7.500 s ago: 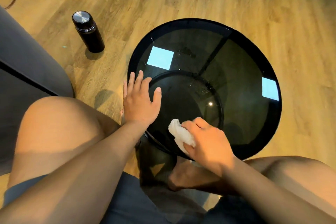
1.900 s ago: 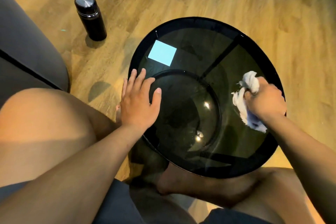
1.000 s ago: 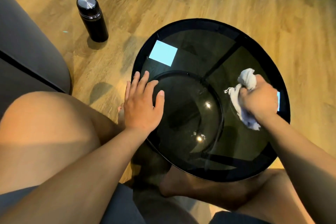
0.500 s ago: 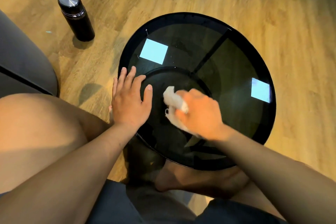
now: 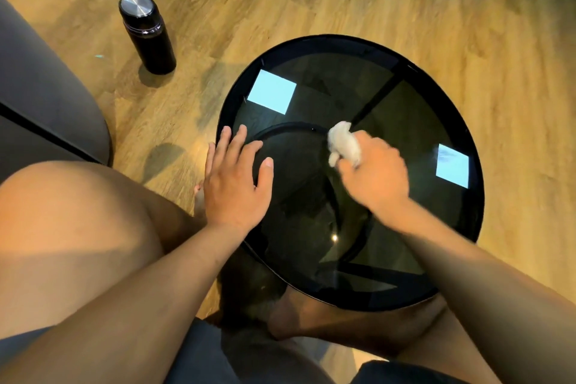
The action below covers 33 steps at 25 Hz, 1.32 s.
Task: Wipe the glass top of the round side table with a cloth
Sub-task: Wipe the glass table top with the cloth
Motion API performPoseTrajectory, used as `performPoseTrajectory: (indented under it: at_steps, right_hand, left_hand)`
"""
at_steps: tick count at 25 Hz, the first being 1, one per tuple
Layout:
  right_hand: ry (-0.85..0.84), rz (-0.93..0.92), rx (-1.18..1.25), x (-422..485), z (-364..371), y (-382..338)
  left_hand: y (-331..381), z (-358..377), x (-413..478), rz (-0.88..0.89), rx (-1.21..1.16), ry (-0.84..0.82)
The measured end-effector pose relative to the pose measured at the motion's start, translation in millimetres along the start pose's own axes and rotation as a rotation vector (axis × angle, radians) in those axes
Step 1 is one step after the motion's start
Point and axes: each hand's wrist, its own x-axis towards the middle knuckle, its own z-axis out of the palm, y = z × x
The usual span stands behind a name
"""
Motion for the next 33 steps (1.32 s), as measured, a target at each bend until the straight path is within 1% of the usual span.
performPoseTrajectory:
  at_steps: [3,4,5,7,10,12,14,16,18,20,23,25,27,28,30,33]
  right_hand:
    - [-0.105,-0.307,0.058,-49,1,-46]
    - [-0.132,-0.370,0.075,-55,1,-49]
    - [-0.136,-0.390,0.071,-53,-1,-47]
    - [-0.100,-0.347,0.033,-31,1,-30]
    - [0.031,-0.202,-0.037,15,5,-1]
    - [0.113,-0.077,-0.026,44,7,13]
    - [0.132,0.033,0.031,68,7,21]
    - [0.111,0.092,0.068,77,9,23]
    - [0.103,0.077,0.073,69,10,21]
    - [0.078,-0.001,0.082,45,3,12]
    - [-0.079,-0.086,0.105,-19,-5,8]
    - [-0.086,-0.186,0.077,-77,-3,18]
    - [-0.073,-0.232,0.037,-114,0,25]
    - [-0.065,-0.239,0.021,-116,5,27]
    - [0.013,-0.242,0.021,-97,11,18]
    - [0.065,-0.114,0.055,-41,18,-4]
  left_hand:
    - [-1,0,-2,0.023,0.002,0.010]
    - [-1,-1,-2,0.024,0.002,0.005]
    - [0,-1,-2,0.019,0.003,0.000]
    - [1,-1,-1,0.006,0.014,-0.007]
    - [1,-1,-1,-0.007,0.012,-0.006]
    - [0,-1,0,-0.014,0.013,-0.012]
    - [0,0,0,-0.017,0.020,-0.019]
    - [-1,0,2,-0.020,0.016,-0.014]
    - [0,-1,1,-0.003,-0.004,-0.004]
    - [2,-2,0,0.007,-0.011,0.002]
    - [0,-2,-1,0.004,-0.025,0.003]
    - [1,-2,0,-0.001,-0.028,-0.002]
    - [1,-2,-1,-0.001,-0.021,0.009]
    - [2,-2,-1,0.002,-0.022,0.011]
    - [2,-1,-1,0.012,-0.028,0.009]
    - [1,0,-2,0.016,-0.008,0.005]
